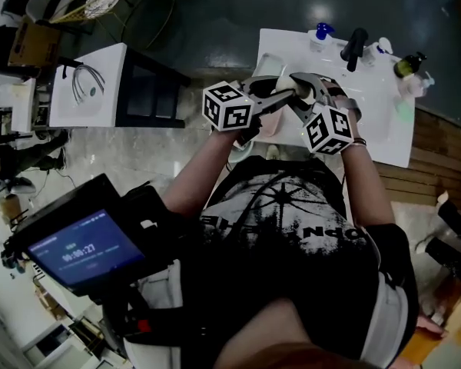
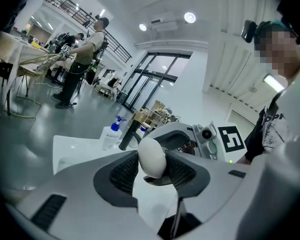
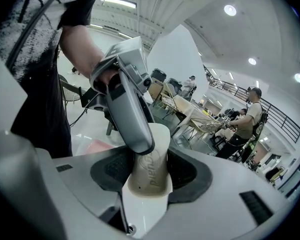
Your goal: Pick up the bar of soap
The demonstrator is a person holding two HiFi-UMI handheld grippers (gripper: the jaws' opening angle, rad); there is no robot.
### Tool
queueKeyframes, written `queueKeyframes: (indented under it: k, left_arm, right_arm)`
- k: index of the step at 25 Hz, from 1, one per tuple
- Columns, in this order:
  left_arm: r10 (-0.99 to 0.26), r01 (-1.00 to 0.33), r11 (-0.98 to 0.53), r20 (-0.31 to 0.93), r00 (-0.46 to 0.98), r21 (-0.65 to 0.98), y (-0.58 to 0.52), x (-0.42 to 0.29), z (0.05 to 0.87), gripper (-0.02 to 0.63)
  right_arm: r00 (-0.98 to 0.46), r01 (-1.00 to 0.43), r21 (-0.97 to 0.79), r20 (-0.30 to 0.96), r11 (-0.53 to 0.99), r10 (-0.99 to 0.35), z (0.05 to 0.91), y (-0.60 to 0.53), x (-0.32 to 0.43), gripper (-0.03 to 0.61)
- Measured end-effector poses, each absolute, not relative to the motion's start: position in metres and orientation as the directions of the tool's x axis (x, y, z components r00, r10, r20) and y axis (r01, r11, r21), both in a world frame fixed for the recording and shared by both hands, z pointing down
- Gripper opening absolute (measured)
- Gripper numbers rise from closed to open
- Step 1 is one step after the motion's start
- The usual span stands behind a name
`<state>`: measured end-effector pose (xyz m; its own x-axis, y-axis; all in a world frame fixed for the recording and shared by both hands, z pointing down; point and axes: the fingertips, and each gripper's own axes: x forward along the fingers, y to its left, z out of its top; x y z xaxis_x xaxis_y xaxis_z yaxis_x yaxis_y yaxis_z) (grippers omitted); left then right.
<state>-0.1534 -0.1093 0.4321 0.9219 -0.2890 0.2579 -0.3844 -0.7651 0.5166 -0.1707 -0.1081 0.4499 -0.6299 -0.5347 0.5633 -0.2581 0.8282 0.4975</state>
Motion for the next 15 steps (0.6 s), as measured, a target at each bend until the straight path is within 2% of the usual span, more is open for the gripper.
queueKeyframes:
  k: [15]
  left_arm:
    - [-0.083,-0.198,-0.841,0.242,0.967,0.504,-0.089,-0.024,0.417,0.175]
  right_arm:
    - [-0.489,-0.428,0.517,0.557,0.741,-0.671,0.434,-0.092,-0.041,0.213]
